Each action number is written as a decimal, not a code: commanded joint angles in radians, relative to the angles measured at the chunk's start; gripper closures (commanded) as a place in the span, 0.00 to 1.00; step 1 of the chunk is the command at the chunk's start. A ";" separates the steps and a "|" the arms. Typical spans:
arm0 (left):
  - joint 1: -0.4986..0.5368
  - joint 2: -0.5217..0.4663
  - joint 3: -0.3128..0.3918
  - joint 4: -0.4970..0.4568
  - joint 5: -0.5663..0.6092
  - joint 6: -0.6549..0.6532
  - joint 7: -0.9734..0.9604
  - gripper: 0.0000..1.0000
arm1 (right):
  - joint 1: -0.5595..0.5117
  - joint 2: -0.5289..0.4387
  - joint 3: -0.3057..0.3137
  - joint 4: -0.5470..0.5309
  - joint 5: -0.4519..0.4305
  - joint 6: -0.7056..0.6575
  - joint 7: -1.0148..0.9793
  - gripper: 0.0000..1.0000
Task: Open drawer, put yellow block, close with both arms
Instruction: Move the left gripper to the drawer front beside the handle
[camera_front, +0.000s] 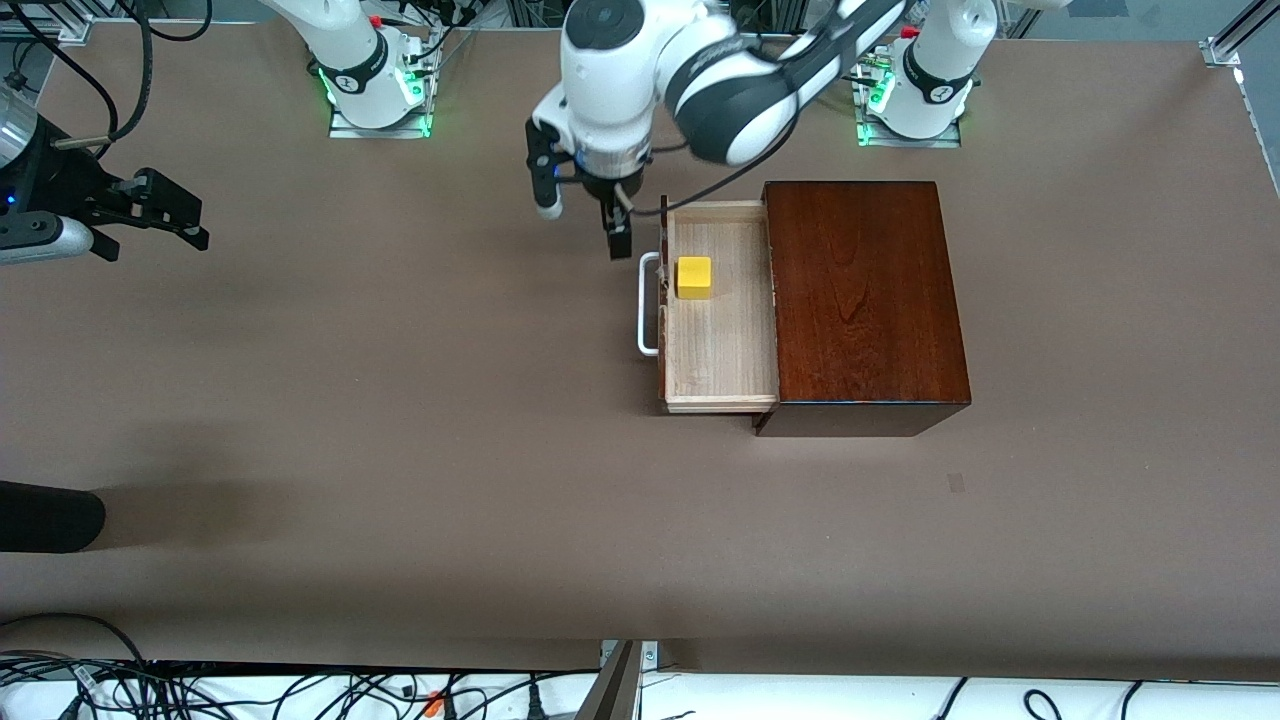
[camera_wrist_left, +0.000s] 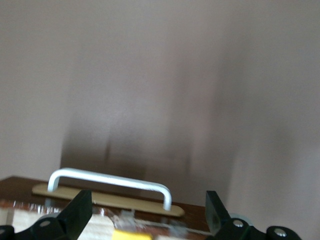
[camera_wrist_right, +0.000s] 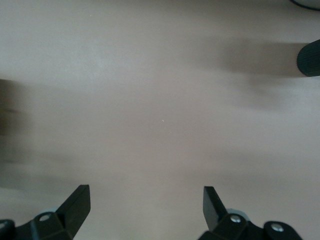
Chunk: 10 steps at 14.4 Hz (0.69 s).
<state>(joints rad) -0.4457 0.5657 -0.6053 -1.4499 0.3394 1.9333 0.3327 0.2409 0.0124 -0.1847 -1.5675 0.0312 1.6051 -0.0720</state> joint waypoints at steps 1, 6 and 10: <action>-0.013 0.085 0.006 0.059 0.078 0.004 0.112 0.00 | -0.009 0.004 0.011 0.023 -0.008 -0.016 0.021 0.00; -0.010 0.100 0.010 0.054 0.119 0.004 0.189 0.00 | 0.003 0.006 0.021 0.021 0.001 -0.019 0.021 0.00; -0.013 0.115 0.035 0.046 0.148 0.003 0.189 0.00 | 0.026 0.006 0.021 0.020 0.003 -0.024 0.023 0.00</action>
<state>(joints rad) -0.4474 0.6629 -0.5776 -1.4271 0.4487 1.9496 0.5023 0.2608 0.0148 -0.1663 -1.5656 0.0316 1.6024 -0.0685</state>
